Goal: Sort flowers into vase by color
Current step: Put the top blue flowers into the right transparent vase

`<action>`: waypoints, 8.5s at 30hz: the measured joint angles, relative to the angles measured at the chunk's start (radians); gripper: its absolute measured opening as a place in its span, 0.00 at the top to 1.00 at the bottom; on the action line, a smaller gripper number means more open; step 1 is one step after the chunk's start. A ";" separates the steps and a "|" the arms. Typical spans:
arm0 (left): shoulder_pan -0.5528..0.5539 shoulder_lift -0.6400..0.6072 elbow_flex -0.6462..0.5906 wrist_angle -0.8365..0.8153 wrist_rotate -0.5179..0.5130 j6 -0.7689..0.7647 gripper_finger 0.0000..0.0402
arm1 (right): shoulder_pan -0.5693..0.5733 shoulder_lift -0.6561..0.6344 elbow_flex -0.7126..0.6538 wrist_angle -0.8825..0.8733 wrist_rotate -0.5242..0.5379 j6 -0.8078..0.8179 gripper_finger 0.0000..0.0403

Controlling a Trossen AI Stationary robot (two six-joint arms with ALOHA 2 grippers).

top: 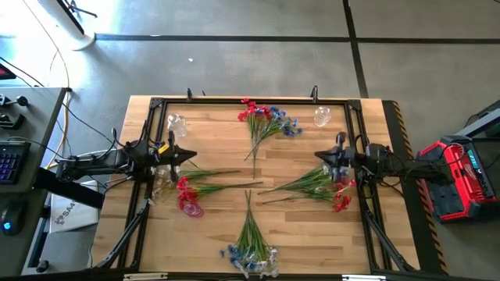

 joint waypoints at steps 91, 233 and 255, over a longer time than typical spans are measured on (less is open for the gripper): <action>0.237 2.139 1.478 -0.369 0.050 -0.568 0.64 | -0.006 0.897 0.652 -0.605 0.133 1.270 0.75; 0.184 1.796 1.461 0.022 0.621 -0.393 1.00 | 0.000 0.898 0.650 0.079 0.222 0.930 0.77; 0.160 1.806 1.461 0.013 0.563 -0.411 0.98 | 0.005 0.898 0.650 0.057 0.177 0.964 0.99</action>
